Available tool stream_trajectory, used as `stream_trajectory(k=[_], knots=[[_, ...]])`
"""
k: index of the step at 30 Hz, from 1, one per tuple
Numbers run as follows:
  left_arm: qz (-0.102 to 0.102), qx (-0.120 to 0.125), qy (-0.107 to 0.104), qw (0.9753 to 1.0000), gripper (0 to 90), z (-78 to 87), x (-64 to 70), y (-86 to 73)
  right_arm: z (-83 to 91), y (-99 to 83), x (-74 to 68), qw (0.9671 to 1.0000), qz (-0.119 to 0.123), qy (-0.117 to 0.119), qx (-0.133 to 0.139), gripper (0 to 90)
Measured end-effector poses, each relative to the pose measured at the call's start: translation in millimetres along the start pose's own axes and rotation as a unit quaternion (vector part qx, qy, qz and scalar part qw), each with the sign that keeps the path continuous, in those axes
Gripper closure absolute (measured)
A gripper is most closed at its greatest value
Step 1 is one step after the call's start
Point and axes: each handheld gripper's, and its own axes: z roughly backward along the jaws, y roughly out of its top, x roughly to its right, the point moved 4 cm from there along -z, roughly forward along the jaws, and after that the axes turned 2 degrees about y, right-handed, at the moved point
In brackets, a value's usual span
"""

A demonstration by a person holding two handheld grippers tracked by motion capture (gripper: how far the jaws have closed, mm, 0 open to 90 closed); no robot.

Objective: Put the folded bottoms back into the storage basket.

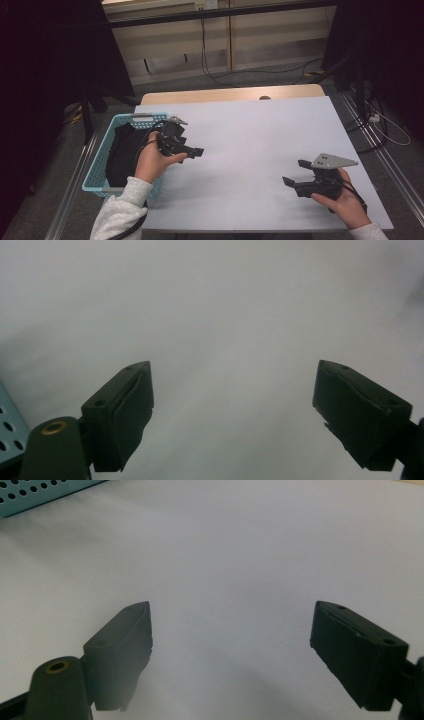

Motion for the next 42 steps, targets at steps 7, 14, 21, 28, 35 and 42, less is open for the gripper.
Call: stream_trajectory(k=[7, 14, 21, 28, 35, 42], knots=[[0.002, 0.005, -0.004, 1.0, 15.8, -4.6, 5.0, -6.1, 0.6, -1.2, -0.9, 1.0, 0.004, -0.002, -0.003, 16.3], [0.008, 0.01, -0.016, 0.9998, 14.9, -9.2, 10.3, -17.5, 0.9, -1.8, -1.5, 1.0, 0.005, -0.004, -0.004, 16.2], [0.011, 0.015, -0.019, 0.9996, 14.8, -13.1, 14.4, -28.5, 0.3, -2.3, -3.3, 0.9999, 0.008, -0.002, -0.007, 16.3], [0.009, 0.015, -0.022, 0.9996, 14.1, -19.0, 19.2, -40.9, 2.2, -2.4, -4.9, 0.9999, 0.008, -0.003, -0.006, 16.2], [0.013, 0.016, -0.029, 0.9994, 12.8, -25.3, 21.3, -51.2, 4.7, -4.1, -5.7, 0.9999, 0.01, -0.003, -0.006, 16.2], [0.018, 0.021, -0.032, 0.9991, 11.9, -29.3, 22.1, -59.9, 5.9, -6.1, -6.1, 0.9999, 0.01, -0.002, -0.008, 16.2]])
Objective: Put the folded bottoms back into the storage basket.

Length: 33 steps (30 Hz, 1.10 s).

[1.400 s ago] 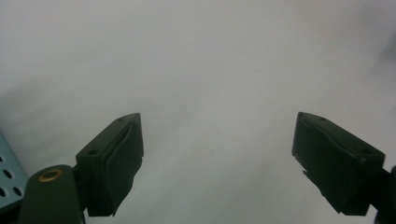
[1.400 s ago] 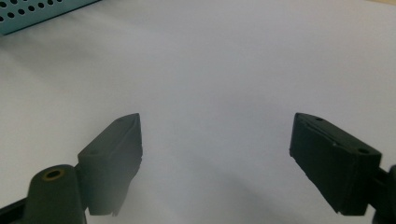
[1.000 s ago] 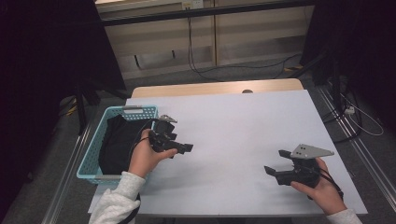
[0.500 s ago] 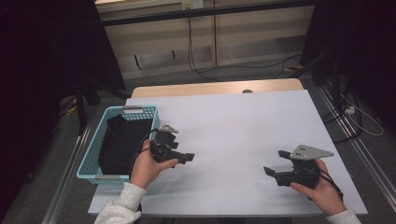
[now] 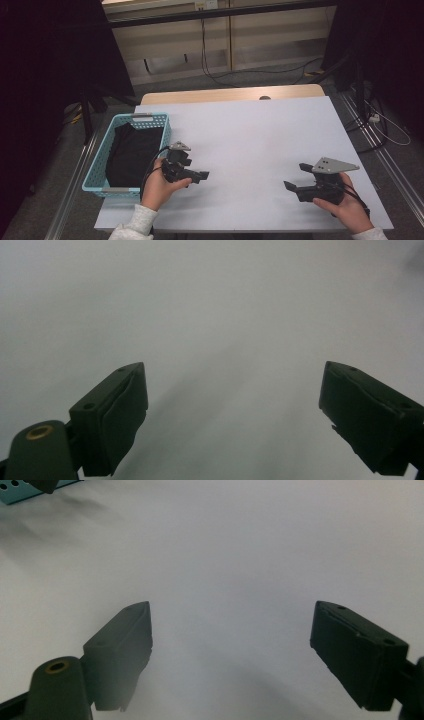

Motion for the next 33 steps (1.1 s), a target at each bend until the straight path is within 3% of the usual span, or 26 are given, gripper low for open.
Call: stream_trajectory(k=[11, 14, 33], knots=[[0.005, 0.008, 0.0, 1.0, 10.6, -1.5, -3.6, -13.8, 2.8, -2.0, 0.8, 1.0, -0.002, -0.002, 0.0, 16.2], [0.009, 0.021, 0.002, 0.9997, 10.4, -0.6, -3.3, -15.6, 2.9, -3.4, 0.7, 1.0, -0.003, -0.002, -0.003, 16.2], [0.005, 0.034, -0.003, 0.9994, 8.8, 1.5, -3.8, -29.8, 6.7, -6.5, 0.0, 1.0, 0.0, -0.001, -0.006, 16.2]])
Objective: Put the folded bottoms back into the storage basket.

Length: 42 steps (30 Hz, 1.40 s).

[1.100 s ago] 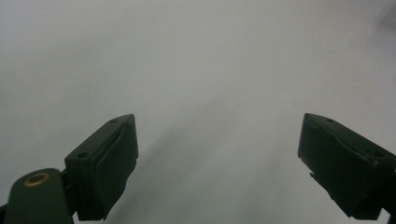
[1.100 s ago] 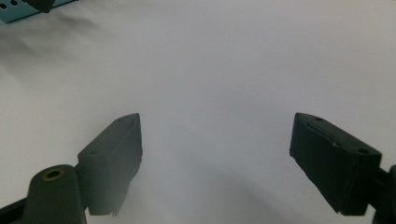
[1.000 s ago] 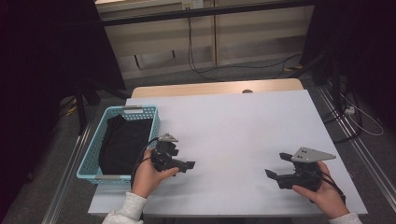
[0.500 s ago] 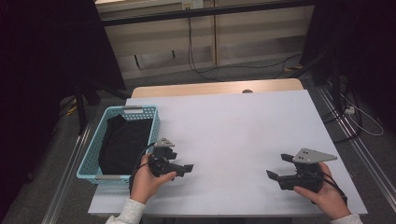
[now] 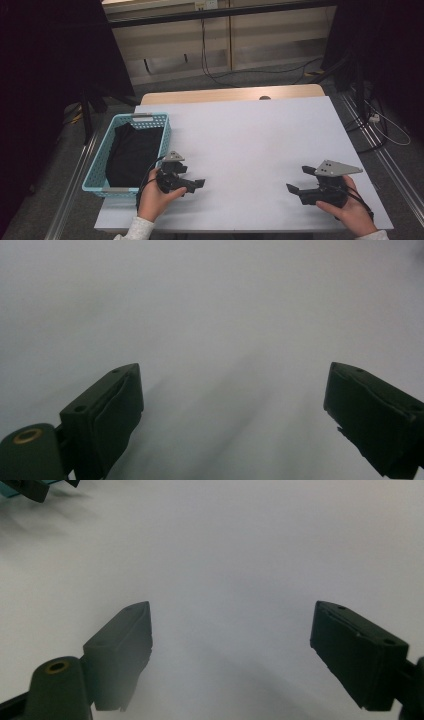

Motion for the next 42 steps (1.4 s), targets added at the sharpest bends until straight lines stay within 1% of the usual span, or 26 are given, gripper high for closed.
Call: stream_trajectory(k=[3, 4, 7, 10, 11, 12, 18, 20, 21, 26, 27, 31, 32, 34, 37, 40, 42], knots=[[-0.001, 0.004, 0.001, 1.0, 8.7, 2.2, -0.6, 0.0, 1.0, -0.9, 0.7, 1.0, -0.001, -0.003, 0.0, 16.1], [0.001, 0.005, 0.001, 1.0, 8.6, 2.5, -0.2, -0.4, 1.4, -1.0, 0.8, 1.0, -0.002, -0.003, 0.0, 16.1], [-0.004, 0.006, 0.001, 1.0, 8.5, 3.7, 0.6, -2.5, 2.6, -1.7, 0.6, 1.0, -0.002, -0.002, -0.001, 16.0], [-0.008, 0.01, -0.002, 0.9999, 8.4, 5.0, 1.3, -3.4, 3.5, -2.8, 0.9, 1.0, -0.001, -0.002, -0.001, 15.9], [-0.011, 0.01, -0.007, 0.9999, 8.4, 5.8, 1.6, -3.7, 3.8, -3.1, 0.9, 1.0, -0.001, -0.002, -0.002, 15.8], [-0.009, 0.012, -0.008, 0.9998, 8.4, 6.0, 1.9, -3.9, 4.2, -3.4, 1.0, 1.0, -0.001, -0.004, -0.002, 15.8], [-0.016, 0.011, -0.003, 0.9998, 8.4, 6.7, 3.0, -5.7, 6.1, -5.0, 1.4, 1.0, 0.0, -0.005, -0.002, 15.6], [-0.015, 0.012, -0.001, 0.9998, 8.2, 7.2, 3.7, -6.0, 7.0, -5.4, 1.5, 1.0, 0.0, -0.004, -0.003, 15.5], [-0.017, 0.011, 0.003, 0.9998, 8.1, 7.9, 3.4, -6.2, 7.5, -5.7, 1.6, 1.0, 0.0, -0.004, -0.003, 15.5], [-0.024, 0.01, 0.005, 0.9997, 7.3, 8.3, 3.4, -6.7, 10.1, -7.7, 3.8, 1.0, 0.0, -0.009, -0.003, 15.5], [-0.023, 0.011, 0.003, 0.9997, 7.3, 9.1, 3.4, -6.6, 10.5, -7.9, 3.9, 1.0, -0.001, -0.009, -0.003, 15.5], [-0.019, 0.016, 0.006, 0.9997, 7.3, 9.8, 4.5, -7.7, 11.7, -9.0, 4.8, 0.9999, 0.0, -0.01, -0.003, 15.5], [-0.02, 0.013, 0.003, 0.9997, 7.1, 9.8, 4.9, -8.3, 12.4, -9.3, 4.9, 0.9999, -0.001, -0.01, -0.004, 15.4], [-0.026, 0.009, 0.004, 0.9996, 7.0, 9.5, 4.9, -9.3, 13.2, -9.6, 5.3, 1.0, -0.002, -0.009, -0.002, 15.4], [-0.02, 0.012, 0.003, 0.9997, 6.8, 10.1, 5.2, -9.0, 13.6, -10.3, 5.7, 1.0, -0.002, -0.009, -0.003, 15.4], [-0.02, 0.015, 0.006, 0.9997, 6.5, 10.2, 5.2, -9.2, 13.7, -11.5, 6.4, 0.9999, -0.004, -0.009, -0.004, 15.4], [-0.023, 0.013, 0.004, 0.9996, 6.5, 9.8, 5.5, -9.6, 13.9, -12.3, 6.9, 0.9999, -0.005, -0.009, -0.005, 15.4]])
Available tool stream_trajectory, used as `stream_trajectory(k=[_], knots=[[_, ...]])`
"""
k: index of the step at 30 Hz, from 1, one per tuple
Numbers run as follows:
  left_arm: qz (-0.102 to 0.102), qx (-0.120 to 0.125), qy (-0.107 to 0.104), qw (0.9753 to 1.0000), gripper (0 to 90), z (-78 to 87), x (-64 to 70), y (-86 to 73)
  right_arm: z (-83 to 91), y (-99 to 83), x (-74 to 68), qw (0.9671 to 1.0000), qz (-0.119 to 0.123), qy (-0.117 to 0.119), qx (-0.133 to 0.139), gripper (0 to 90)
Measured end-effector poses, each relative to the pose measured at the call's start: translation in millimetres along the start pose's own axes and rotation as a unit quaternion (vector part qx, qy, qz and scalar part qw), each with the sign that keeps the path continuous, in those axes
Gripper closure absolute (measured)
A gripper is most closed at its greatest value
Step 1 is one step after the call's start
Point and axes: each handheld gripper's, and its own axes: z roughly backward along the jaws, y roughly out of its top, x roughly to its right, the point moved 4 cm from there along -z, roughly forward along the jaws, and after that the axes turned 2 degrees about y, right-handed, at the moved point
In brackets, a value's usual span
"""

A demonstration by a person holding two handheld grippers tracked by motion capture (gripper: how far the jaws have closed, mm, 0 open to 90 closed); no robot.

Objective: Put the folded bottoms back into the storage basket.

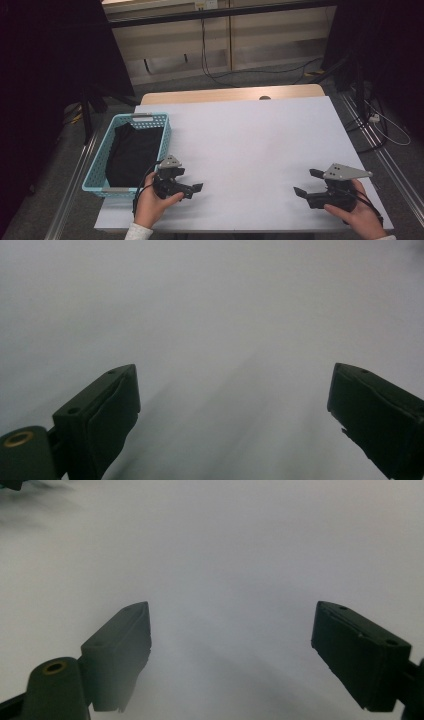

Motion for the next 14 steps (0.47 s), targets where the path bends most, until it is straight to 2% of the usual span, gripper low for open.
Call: stream_trajectory(k=[14], knots=[[0.006, 0.005, -0.001, 1.0, 6.3, 0.3, -0.4, 0.9, -4.9, -2.7, -0.1, 1.0, 0.0, -0.001, -0.006, 15.3]])
